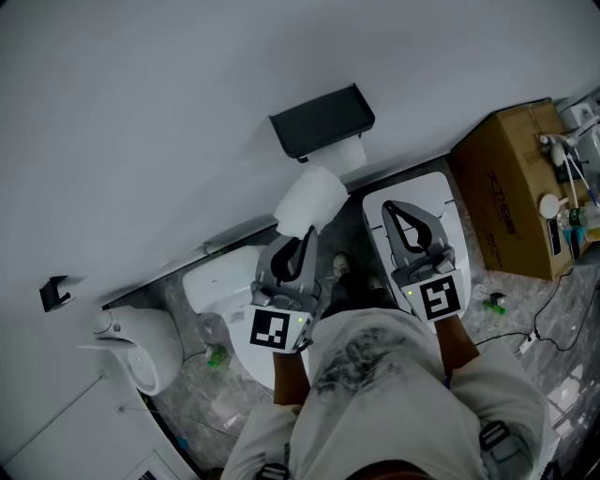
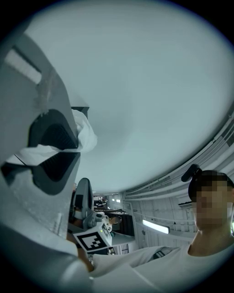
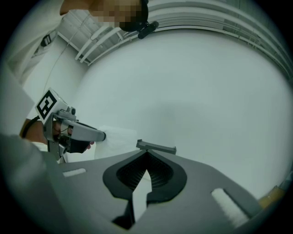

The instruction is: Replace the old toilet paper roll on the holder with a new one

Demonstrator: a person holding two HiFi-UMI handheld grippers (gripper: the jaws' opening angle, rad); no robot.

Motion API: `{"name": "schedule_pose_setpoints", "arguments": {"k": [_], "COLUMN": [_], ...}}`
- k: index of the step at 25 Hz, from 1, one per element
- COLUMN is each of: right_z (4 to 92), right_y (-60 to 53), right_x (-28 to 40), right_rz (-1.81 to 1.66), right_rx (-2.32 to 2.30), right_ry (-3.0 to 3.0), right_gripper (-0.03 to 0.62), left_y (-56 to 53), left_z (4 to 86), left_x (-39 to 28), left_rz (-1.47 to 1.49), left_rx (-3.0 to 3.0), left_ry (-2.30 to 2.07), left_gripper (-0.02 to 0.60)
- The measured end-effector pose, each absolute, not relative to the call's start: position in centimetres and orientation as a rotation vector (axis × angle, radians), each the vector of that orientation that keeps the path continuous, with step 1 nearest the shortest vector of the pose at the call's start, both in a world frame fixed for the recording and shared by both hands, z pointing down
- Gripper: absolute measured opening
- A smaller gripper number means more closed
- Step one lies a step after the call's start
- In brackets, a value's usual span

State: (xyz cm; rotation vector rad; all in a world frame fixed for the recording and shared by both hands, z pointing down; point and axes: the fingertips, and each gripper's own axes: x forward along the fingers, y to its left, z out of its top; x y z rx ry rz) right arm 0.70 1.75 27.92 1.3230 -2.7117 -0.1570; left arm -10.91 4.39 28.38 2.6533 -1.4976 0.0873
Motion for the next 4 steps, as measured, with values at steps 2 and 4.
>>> {"name": "schedule_pose_setpoints", "arguments": {"k": [2, 4], "right_z": [27.74, 27.6], "right_y": [1.75, 1.8], "right_x": [0.62, 0.53], "right_rz": [-0.174, -0.181], "right_rx": [1.318, 1.317], "right_ry": [-2.711, -2.709], "right_gripper": [0.002, 0.002], "left_y": [4.43, 4.51], "left_z": [28.28, 28.18], "left_x": [-10.89, -10.85], "left_rz": [0.088, 0.089], "left_rx": [2.658, 2.669], "left_ry": [-1.498, -1.497], "left_gripper": [0.018, 0.018]}}
